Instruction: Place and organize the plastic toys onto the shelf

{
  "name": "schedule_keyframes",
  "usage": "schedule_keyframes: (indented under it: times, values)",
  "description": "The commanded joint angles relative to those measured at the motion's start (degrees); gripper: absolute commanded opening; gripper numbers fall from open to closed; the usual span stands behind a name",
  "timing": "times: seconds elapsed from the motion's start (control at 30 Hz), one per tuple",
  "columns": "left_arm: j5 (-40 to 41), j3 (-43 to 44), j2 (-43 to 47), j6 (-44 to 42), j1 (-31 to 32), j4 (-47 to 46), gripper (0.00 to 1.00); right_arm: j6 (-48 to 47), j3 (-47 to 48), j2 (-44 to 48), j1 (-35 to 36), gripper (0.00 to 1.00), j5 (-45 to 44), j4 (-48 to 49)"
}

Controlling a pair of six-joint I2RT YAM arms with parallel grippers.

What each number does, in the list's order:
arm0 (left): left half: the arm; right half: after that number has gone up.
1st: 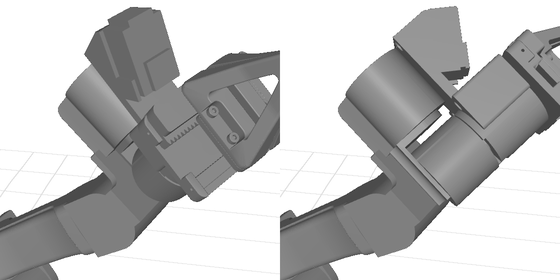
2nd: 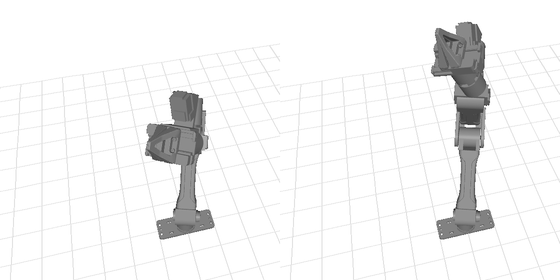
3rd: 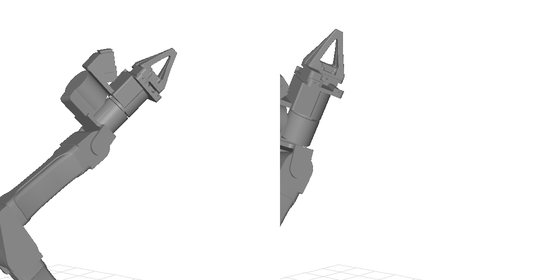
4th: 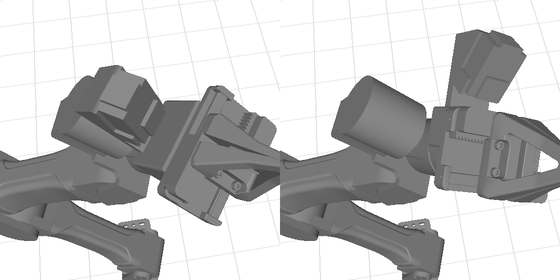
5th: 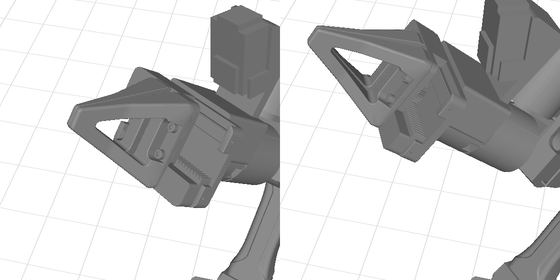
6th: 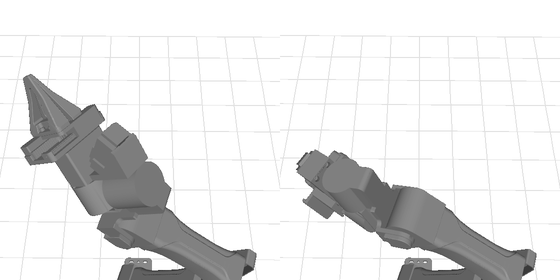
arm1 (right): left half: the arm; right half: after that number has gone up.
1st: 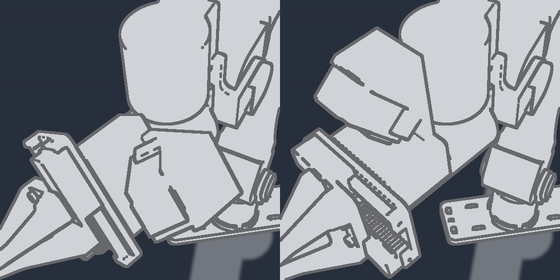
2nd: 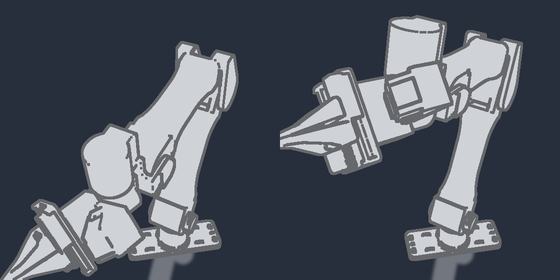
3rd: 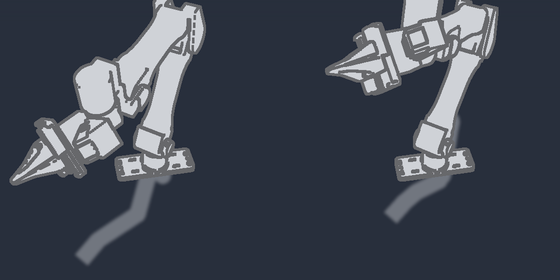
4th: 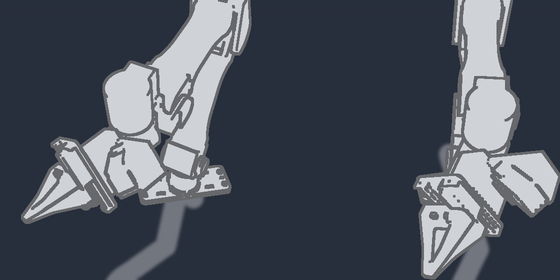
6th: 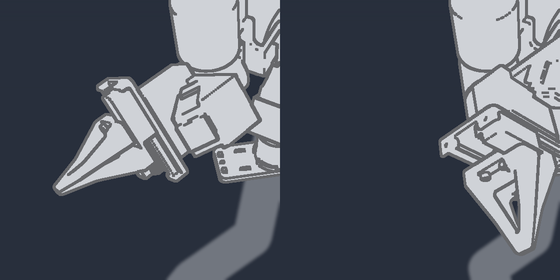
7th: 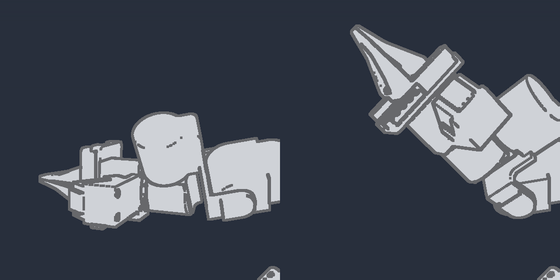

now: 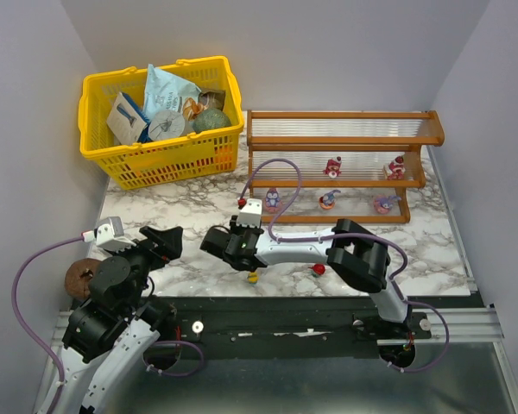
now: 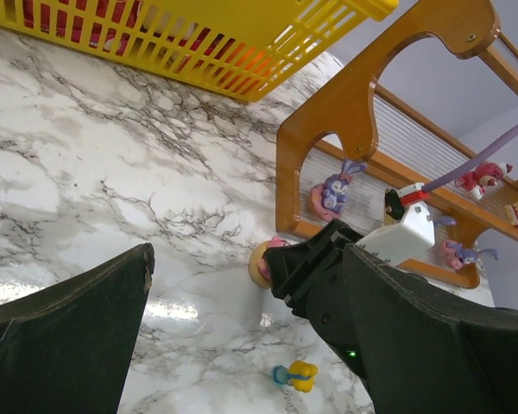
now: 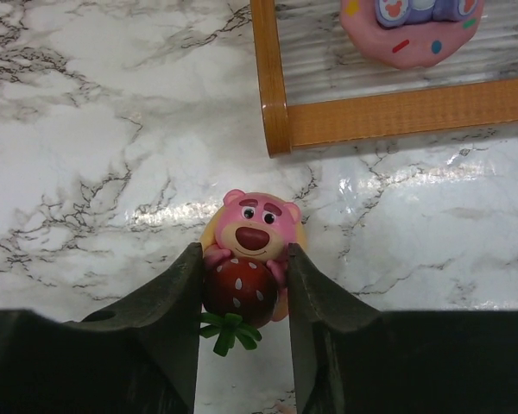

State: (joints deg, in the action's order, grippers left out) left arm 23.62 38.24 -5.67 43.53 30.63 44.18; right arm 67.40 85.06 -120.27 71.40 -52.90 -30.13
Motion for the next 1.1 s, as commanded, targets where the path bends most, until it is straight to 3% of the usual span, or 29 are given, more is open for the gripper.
schedule_keyframes:
  times: [0.0, 0.13, 0.3, 0.63, 0.77, 1.07]
  values:
    - [0.11, 0.52, -0.13, -0.37, 0.22, -1.03, 0.99, -0.07, -1.65, 2.32, 0.06, 0.25, -1.59, 0.33]
    - [-0.06, 0.61, -0.04, -0.46, 0.22, -1.03, 0.99, -2.70, -3.31, 4.51, 0.06, 0.16, -0.36, 0.77]
    - [-0.06, 0.52, -0.04, -0.55, 0.22, -1.12, 0.99, -10.33, -5.86, 10.40, 0.06, 0.11, 1.66, 2.70]
    - [-0.06, 0.61, 0.13, -0.55, 0.22, -1.21, 0.99, -20.55, -7.89, 22.43, 0.06, 0.10, 2.63, 3.32]
    - [-0.06, 0.52, 0.22, -0.64, 0.22, -1.21, 0.99, -23.80, -7.98, 26.22, -0.11, 0.10, -1.74, 3.24]
    - [-0.15, 0.52, -0.04, -0.55, 0.22, -1.21, 0.99, -33.46, -7.62, 28.33, -7.58, 0.10, -3.17, 8.58]
